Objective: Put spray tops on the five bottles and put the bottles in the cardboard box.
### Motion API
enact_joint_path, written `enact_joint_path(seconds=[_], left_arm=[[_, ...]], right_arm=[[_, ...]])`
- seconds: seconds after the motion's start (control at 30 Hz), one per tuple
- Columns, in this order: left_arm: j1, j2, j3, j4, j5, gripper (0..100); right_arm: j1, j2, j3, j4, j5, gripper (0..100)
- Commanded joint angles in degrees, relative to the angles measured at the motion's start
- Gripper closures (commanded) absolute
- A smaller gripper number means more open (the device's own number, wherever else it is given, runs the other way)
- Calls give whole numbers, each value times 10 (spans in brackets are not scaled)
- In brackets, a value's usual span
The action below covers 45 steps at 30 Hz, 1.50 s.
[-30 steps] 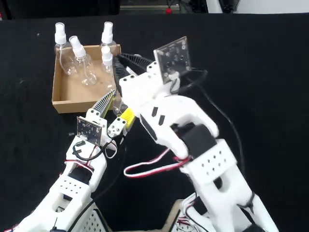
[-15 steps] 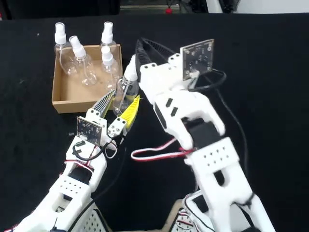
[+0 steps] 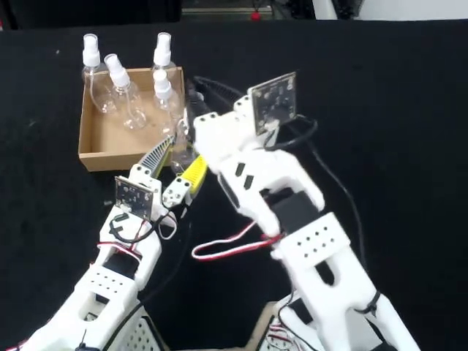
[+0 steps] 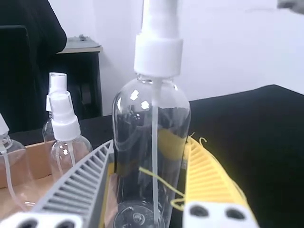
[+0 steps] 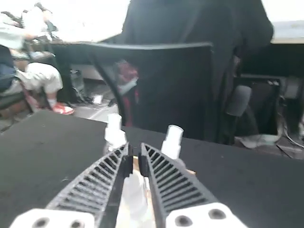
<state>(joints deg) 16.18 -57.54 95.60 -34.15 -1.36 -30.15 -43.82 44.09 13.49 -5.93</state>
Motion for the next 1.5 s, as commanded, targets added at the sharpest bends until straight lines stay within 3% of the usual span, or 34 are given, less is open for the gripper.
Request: enact_joint_path(seconds=[0.0, 0.1, 0.23, 0.43, 0.67, 0.87, 1.03, 1.2, 1.47], left_arm=[[7, -6, 12, -14, -3, 880], [7, -6, 12, -14, -3, 880], [7, -6, 12, -14, -3, 880], [8, -6, 12, -14, -3, 880], [8, -6, 12, -14, -3, 880], [5, -11, 13, -15, -4, 879], [-109, -12, 13, -15, -4, 880], [-298, -12, 13, -19, 1, 879], [-571, -12, 13, -19, -3, 880]], right_arm=[[-31, -43, -1, -15, 5, 987], [-22, -80, -1, -14, 5, 987], [41, -160, -1, -4, 5, 987], [140, -270, 25, 136, 5, 984], [240, -381, 168, 186, 5, 984], [252, -505, 322, 183, 2, 984], [252, -612, 418, 185, 1, 984], [250, -646, 477, 182, 1, 984], [139, -640, 509, 184, 5, 984]])
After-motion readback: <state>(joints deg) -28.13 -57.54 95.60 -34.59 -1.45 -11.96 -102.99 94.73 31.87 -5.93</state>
